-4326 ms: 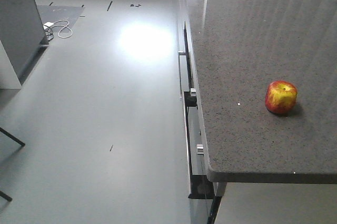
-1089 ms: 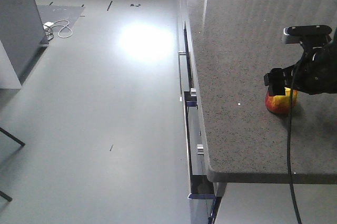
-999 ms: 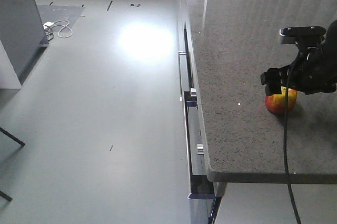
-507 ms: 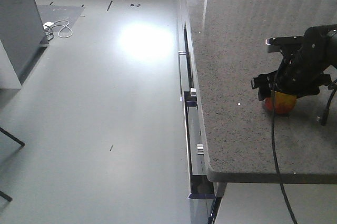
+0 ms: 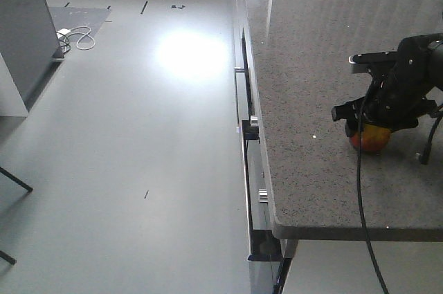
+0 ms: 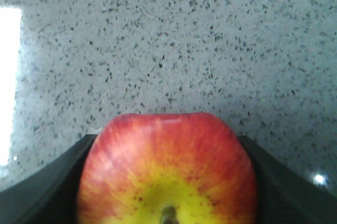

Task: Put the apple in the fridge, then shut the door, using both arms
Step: 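Lower the right gripper over the apple and close on it, then lift the apple with the right gripper off the counter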

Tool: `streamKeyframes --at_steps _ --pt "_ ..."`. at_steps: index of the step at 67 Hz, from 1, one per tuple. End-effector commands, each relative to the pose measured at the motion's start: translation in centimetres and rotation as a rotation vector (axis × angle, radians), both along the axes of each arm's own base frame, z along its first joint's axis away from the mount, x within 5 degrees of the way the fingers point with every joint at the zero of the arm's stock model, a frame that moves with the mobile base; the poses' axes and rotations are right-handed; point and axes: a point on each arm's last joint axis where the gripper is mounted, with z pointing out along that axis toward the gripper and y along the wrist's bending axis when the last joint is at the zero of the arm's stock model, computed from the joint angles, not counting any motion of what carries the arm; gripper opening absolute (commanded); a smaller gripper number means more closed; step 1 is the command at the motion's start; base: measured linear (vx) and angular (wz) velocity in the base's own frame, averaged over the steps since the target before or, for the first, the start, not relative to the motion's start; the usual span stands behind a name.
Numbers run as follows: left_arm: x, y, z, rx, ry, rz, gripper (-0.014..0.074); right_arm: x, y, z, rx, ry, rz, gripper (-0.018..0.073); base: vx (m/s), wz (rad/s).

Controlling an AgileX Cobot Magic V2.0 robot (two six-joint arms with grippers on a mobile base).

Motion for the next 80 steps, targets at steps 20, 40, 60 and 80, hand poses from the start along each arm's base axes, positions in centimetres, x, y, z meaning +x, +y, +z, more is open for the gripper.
streamKeyframes --at_steps 20,40,60,80 --pt "-0.3 0.0 1.3 -0.013 -0.104 0.0 -0.0006 -4.5 1.2 7.7 0.077 -0.124 0.058 0.0157 0.0 0.0" --pt "-0.3 0.0 1.3 -0.013 -0.104 0.0 -0.0006 -11.7 6.5 9.5 0.138 -0.187 0.3 0.0158 0.0 0.0" --pt "-0.3 0.0 1.3 -0.013 -0.104 0.0 -0.0006 -19.2 10.8 11.1 0.27 -0.238 0.477 0.0158 0.0 0.0" --pt "-0.3 0.0 1.3 -0.013 -0.104 0.0 -0.0006 -26.0 12.5 11.2 0.398 -0.293 0.643 0.0158 0.0 0.0"
